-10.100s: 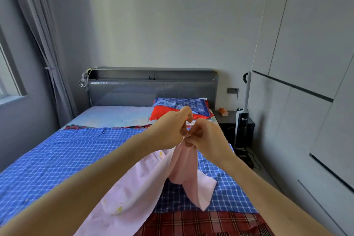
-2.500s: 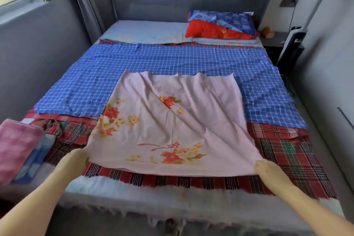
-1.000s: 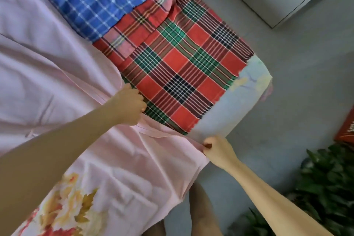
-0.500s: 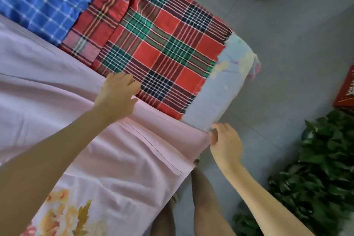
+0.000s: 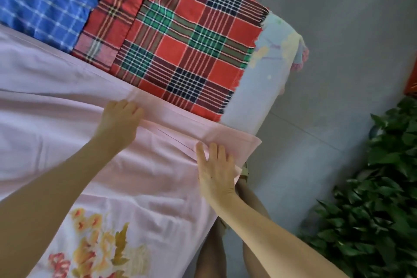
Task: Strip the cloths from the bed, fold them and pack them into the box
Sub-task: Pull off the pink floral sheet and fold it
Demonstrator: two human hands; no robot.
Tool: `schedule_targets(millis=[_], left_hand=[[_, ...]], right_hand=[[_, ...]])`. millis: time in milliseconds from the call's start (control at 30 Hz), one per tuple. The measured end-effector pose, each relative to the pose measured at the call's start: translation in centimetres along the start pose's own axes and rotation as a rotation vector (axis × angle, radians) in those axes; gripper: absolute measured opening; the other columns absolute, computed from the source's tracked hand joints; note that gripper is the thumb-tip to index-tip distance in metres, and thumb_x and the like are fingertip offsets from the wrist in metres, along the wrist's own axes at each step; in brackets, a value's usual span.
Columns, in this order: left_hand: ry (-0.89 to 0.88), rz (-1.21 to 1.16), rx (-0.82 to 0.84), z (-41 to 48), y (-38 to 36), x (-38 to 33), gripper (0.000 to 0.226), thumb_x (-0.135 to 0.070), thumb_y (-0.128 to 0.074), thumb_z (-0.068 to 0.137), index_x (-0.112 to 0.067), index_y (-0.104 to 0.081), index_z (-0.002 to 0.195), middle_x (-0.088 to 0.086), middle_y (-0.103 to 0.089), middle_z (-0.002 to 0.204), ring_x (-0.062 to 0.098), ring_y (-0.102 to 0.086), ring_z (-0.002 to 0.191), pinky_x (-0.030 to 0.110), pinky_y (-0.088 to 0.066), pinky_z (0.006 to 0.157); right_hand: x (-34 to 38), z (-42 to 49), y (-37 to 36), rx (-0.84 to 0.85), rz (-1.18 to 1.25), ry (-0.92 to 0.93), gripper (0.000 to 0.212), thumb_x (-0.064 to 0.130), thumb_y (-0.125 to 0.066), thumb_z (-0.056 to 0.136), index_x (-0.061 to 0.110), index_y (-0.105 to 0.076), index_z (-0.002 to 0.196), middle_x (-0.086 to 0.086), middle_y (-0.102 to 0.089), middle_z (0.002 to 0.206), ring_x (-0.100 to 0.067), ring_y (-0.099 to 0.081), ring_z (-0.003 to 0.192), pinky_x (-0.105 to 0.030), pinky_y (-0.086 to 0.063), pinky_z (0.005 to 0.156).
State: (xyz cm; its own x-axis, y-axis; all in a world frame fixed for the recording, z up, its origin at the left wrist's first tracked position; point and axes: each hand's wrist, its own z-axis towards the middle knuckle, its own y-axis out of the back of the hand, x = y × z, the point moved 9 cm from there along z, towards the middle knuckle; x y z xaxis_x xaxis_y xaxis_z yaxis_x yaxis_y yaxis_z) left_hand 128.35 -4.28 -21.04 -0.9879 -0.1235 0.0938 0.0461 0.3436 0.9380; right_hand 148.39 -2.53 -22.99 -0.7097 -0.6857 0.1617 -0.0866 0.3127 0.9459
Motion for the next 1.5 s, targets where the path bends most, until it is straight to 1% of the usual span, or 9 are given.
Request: schedule_targets(millis=[167,333,467,633,733,967,1167,1367,1500], left_hand=[[0.155,0.016,0.027,-1.4,-0.8,3.7,0.021,0.012,-0.076,0.056,0.006,-0.061,0.070,0.023,-0.055,0.064,0.039,-0.056,0.056,0.043,-0.046,0.054],[0.330,-0.013,-0.019,-1.8,-1.0,7.8,0.010,-0.005,-0.066,0.083,0.005,-0.067,0.083,0.025,-0.062,0.077,0.044,-0.060,0.070,0.047,-0.045,0.066],[0.395,-0.143,-0.073,-1.6,-0.2,9.0,0.013,-0.006,-0.058,0.090,0.003,-0.067,0.090,0.026,-0.065,0.086,0.044,-0.060,0.080,0.047,-0.047,0.073],[0.326,-0.235,-0.167,-2.1,2.3,8.5,0.012,-0.002,-0.055,0.091,0.006,-0.063,0.088,0.026,-0.062,0.085,0.044,-0.056,0.076,0.049,-0.046,0.068],[0.255,-0.233,-0.194,-2.0,3.4,8.2,0.010,0.000,-0.057,0.089,0.007,-0.065,0.088,0.026,-0.063,0.084,0.045,-0.057,0.075,0.051,-0.047,0.069],[0.017,-0.273,-0.153,2.0,4.7,3.6,0.009,0.002,-0.063,0.084,0.000,-0.064,0.075,0.016,-0.063,0.069,0.033,-0.056,0.060,0.040,-0.047,0.063],[0.140,-0.247,-0.074,3.6,1.5,4.7,0.013,-0.009,-0.058,0.091,-0.003,-0.062,0.080,0.014,-0.062,0.073,0.032,-0.054,0.066,0.041,-0.045,0.068],[0.264,-0.344,0.079,2.8,-0.9,8.0,0.016,-0.026,-0.055,0.094,-0.018,-0.067,0.103,0.006,-0.070,0.097,0.028,-0.063,0.090,0.040,-0.042,0.090],[0.333,-0.272,0.209,1.0,-1.5,10.8,0.027,-0.034,-0.048,0.097,-0.015,-0.064,0.107,0.006,-0.069,0.104,0.026,-0.062,0.095,0.038,-0.039,0.096]], right_hand=[[-3.7,-0.3,2.2,-0.195,0.155,-0.060,0.040,0.006,-0.078,0.053,0.011,-0.067,0.091,-0.005,-0.061,0.075,-0.024,-0.056,0.060,-0.027,-0.039,0.046],[-2.3,-1.4,1.8,-0.110,0.119,0.062,0.063,0.023,-0.078,0.065,0.018,-0.052,0.123,-0.007,-0.060,0.100,-0.026,-0.056,0.081,-0.035,-0.047,0.064],[-0.8,0.9,1.3,-0.077,0.046,-0.024,0.055,0.036,-0.078,0.064,0.015,-0.060,0.112,-0.010,-0.061,0.093,-0.026,-0.054,0.074,-0.033,-0.044,0.059],[-0.8,3.3,3.0,-0.004,0.086,-0.151,0.028,0.011,-0.081,0.045,0.012,-0.067,0.070,-0.002,-0.058,0.059,-0.020,-0.052,0.048,-0.021,-0.026,0.049],[-4.4,2.0,3.1,0.024,0.299,-0.259,0.007,0.005,-0.064,0.075,0.011,-0.062,0.078,-0.004,-0.062,0.070,-0.022,-0.057,0.060,-0.025,-0.029,0.052],[-14.5,-2.3,2.4,0.030,0.543,-0.526,0.045,0.019,-0.052,0.093,0.018,-0.031,0.053,0.002,-0.034,0.051,-0.029,-0.036,0.062,-0.035,-0.021,0.052],[-17.0,0.1,-1.1,0.162,0.595,-0.620,0.050,0.011,-0.055,0.087,0.020,-0.023,0.049,0.003,-0.023,0.049,-0.024,-0.026,0.056,-0.030,-0.012,0.046],[-15.5,2.9,1.4,0.298,0.062,-0.499,0.009,0.008,-0.054,0.084,0.017,-0.051,0.083,-0.004,-0.055,0.089,-0.031,-0.051,0.087,-0.030,-0.034,0.068],[-9.9,7.4,6.5,0.055,-0.019,-0.252,0.039,-0.004,-0.077,0.057,0.006,-0.062,0.092,-0.013,-0.062,0.081,-0.033,-0.058,0.074,-0.036,-0.039,0.064]])
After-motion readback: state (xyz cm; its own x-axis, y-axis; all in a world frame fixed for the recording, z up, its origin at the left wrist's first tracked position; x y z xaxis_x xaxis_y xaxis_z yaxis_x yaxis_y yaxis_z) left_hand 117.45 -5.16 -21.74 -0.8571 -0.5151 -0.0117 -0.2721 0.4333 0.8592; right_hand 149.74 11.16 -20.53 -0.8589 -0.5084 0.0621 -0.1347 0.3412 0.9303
